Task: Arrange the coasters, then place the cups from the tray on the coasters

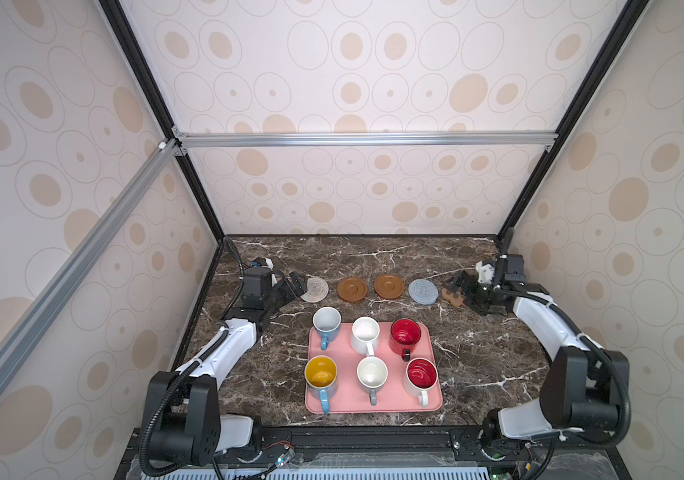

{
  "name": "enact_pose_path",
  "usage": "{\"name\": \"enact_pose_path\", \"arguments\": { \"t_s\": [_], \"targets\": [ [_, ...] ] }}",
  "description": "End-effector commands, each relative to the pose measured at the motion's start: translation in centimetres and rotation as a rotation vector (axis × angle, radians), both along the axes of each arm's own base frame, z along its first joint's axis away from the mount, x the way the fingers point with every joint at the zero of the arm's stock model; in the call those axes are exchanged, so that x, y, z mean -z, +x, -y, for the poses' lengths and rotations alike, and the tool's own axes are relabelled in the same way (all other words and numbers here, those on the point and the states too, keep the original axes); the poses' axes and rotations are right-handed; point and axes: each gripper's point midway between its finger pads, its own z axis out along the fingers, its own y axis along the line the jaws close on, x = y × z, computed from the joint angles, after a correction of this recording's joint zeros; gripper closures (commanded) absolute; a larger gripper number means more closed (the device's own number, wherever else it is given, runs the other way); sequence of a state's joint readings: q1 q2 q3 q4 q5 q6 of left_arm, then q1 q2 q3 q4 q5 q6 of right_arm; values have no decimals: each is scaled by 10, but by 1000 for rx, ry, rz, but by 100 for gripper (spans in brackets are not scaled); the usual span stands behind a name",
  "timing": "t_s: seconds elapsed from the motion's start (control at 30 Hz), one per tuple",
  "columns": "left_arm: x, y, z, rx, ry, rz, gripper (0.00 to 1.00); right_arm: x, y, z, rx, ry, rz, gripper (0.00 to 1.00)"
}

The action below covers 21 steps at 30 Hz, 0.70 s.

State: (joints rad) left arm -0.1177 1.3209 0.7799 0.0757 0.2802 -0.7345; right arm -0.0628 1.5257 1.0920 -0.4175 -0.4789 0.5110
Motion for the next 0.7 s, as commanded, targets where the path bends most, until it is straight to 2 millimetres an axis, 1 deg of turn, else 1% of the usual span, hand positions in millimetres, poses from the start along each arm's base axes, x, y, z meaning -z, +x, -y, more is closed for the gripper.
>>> {"name": "enact_pose_path", "arguments": {
  "t_s": [0.0, 0.07, 0.13, 0.27, 0.33, 0.43, 0.53, 0.6, 0.67],
  "targets": [
    [-8, 1, 0, 2, -25, 29, 0, 0, 35, -47, -119, 39, 26, 0],
    [-7, -3, 0, -1, -24, 24, 0, 6, 54, -77, -193, 55, 14, 0],
    [-8, -8, -1, -5, -24, 29, 0, 11, 72, -100, -245, 68, 5, 0],
    [-11, -15, -4, -13, -27, 42, 0, 31, 97, -137, -311, 92, -37, 0],
    [-12, -19, -4, -16, -29, 43, 0, 40, 105, -155, -345, 101, -51, 0],
    [-11, -25, -6, -20, -27, 45, 0, 55, 111, -174, -379, 105, -79, 0],
    [-8, -31, -7, -24, -28, 42, 0, 69, 112, -186, -395, 108, -110, 0],
    [-8, -35, -8, -30, -32, 42, 0, 76, 110, -189, -402, 109, -126, 0],
    [-8, -38, -8, -32, -37, 46, 0, 82, 105, -188, -406, 103, -145, 0]
  ]
}}
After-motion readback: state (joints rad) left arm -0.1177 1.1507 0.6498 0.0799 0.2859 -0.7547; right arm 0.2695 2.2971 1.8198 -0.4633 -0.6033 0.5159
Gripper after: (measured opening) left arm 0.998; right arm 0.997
